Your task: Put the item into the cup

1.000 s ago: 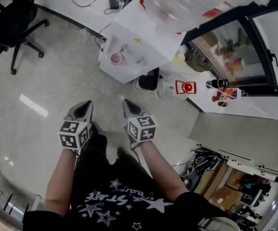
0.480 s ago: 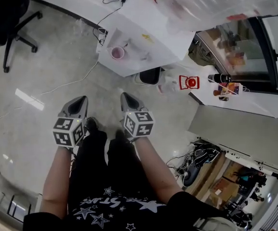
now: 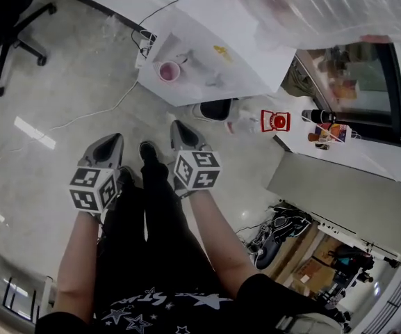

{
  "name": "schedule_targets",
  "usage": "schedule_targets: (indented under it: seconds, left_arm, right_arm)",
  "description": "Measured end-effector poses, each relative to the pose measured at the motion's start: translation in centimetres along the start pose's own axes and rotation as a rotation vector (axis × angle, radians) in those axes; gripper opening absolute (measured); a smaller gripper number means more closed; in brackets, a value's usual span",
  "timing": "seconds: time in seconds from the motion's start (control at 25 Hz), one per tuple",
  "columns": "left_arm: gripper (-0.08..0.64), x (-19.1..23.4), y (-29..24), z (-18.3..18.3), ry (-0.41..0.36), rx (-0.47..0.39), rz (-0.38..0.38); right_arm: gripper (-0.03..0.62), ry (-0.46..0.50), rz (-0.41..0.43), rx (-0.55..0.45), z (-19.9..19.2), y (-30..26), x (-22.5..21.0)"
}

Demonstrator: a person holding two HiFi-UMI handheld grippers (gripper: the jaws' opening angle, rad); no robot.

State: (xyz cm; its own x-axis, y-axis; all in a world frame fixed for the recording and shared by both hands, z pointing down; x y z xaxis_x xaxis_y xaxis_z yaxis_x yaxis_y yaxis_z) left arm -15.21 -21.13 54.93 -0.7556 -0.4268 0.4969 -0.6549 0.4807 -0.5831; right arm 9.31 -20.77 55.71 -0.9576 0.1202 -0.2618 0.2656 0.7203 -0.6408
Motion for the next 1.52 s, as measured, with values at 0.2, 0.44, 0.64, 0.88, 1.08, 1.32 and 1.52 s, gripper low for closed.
schedule_targets:
  seconds: [0.2,0.44,0.64,0.88,1.08,1.32,1.52]
  left_arm:
    - [0.006,0.6,-1.9,-0.4,-0.002,0.005,0.010]
    - [0.006,1.1,-4.1,-1.0,0.023,0.003,0.036]
    - [0.006,1.8,-5.6,-0.5,0.039,-0.008,0.066]
    - [0.006,2.4,-7.5,0.3,0.045,-0.027,0.093]
    - [0.006,2.4,-8.9,0.5,0.058,-0.031,0.098]
    - [0.006,2.7,-10.5,0.8,0.074,-0.047,0.099]
    - [0.006,3.1,-11.1,1.2,0.082,-0.041,0.106]
  right_arm:
    - [0.000,-0.014,0.022,-0.010,0.1,-2.9,-1.3]
    - [0.000,-0.015,0.038,-0.014,0.6,-5.3,-2.6]
    - [0.002,-0.011,0.052,-0.018,1.1,-6.8,-3.4]
    - [0.002,0.009,0.060,-0.032,2.2,-9.0,-4.2]
    - [0.000,0.035,0.059,-0.035,2.9,-10.9,-4.3]
    - [0.002,0.041,0.058,-0.057,3.9,-12.4,-4.4]
    - [0.001,0.056,0.041,-0.062,4.5,-13.3,-4.7]
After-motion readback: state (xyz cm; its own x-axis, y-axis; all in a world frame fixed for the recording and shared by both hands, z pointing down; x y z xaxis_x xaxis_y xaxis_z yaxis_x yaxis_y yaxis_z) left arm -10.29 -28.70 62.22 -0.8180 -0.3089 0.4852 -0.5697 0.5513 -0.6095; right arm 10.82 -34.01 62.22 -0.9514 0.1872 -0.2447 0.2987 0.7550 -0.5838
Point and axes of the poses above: the fingertips, and each gripper's own axes: y backward along the fingers, x to its left, z out of its top, the point moved 10 cm from there along y, backward along the fingers, and after that the axes turned 1 degree about x, right-handed, at the moved point
